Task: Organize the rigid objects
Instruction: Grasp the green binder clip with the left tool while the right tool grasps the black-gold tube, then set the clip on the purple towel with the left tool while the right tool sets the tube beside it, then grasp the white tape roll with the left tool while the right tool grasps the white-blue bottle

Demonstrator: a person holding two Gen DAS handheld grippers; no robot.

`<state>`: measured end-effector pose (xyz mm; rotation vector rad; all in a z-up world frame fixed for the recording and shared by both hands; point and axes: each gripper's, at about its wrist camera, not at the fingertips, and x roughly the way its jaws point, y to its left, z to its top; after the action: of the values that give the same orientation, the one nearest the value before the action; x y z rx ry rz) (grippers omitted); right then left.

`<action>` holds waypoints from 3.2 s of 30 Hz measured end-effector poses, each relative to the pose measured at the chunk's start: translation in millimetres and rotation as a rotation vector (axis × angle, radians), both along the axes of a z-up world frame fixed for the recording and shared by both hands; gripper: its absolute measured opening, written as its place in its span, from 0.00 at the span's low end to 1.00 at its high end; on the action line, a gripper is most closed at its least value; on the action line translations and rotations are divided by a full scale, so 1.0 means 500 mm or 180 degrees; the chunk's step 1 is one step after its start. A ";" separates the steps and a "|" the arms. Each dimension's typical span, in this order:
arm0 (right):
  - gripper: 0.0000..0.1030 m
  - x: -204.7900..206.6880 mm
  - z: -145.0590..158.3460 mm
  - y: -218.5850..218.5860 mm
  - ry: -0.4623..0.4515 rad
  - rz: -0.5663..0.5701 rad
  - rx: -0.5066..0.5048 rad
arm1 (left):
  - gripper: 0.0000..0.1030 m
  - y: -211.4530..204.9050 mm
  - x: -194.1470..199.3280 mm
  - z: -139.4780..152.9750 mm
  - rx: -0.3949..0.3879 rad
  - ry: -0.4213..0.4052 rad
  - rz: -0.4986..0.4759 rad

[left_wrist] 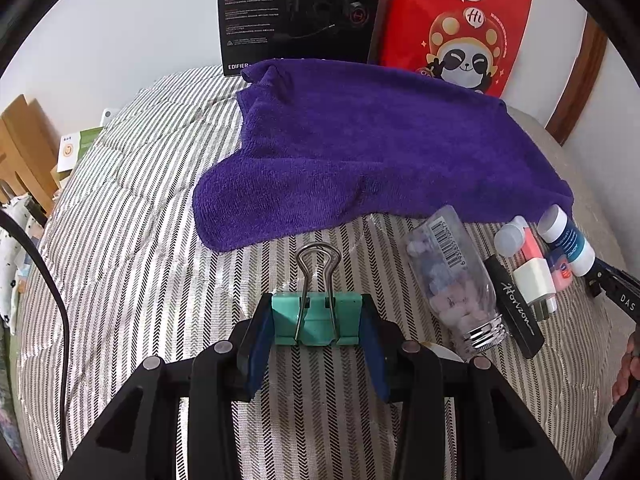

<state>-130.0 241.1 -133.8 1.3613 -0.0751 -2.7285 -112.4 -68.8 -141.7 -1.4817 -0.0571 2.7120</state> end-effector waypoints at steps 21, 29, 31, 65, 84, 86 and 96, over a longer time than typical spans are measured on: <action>0.23 -0.050 0.108 -0.026 0.0266 0.0316 -0.0145 | 0.38 -0.016 -0.076 0.120 0.0184 0.0293 -0.0166; 0.23 -0.174 0.121 -0.111 0.0257 0.0652 -0.0292 | 0.38 0.040 -0.211 0.138 0.0354 0.0280 -0.0372; 0.23 -0.218 0.123 -0.142 0.0234 0.0720 -0.0305 | 0.38 0.051 -0.244 0.130 0.0402 0.0241 -0.0391; 0.46 -0.367 0.028 -0.246 -0.0472 0.1228 0.0164 | 0.71 0.151 -0.389 0.007 -0.0157 -0.0142 -0.0533; 1.00 -0.075 0.159 -0.105 -0.0224 0.0637 -0.0224 | 1.00 0.041 -0.047 0.141 0.0439 0.0191 -0.0445; 1.00 -0.054 0.155 -0.105 -0.0235 0.0581 -0.0249 | 1.00 0.044 -0.009 0.124 0.0377 0.0196 -0.0489; 1.00 0.092 0.131 -0.065 -0.0239 0.0471 -0.0073 | 1.00 0.077 0.102 0.049 -0.0021 0.0173 -0.1078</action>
<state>-84.2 208.4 -68.5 1.4035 -0.0101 -2.5487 -61.4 -30.3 -117.2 -1.2822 0.1876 2.4782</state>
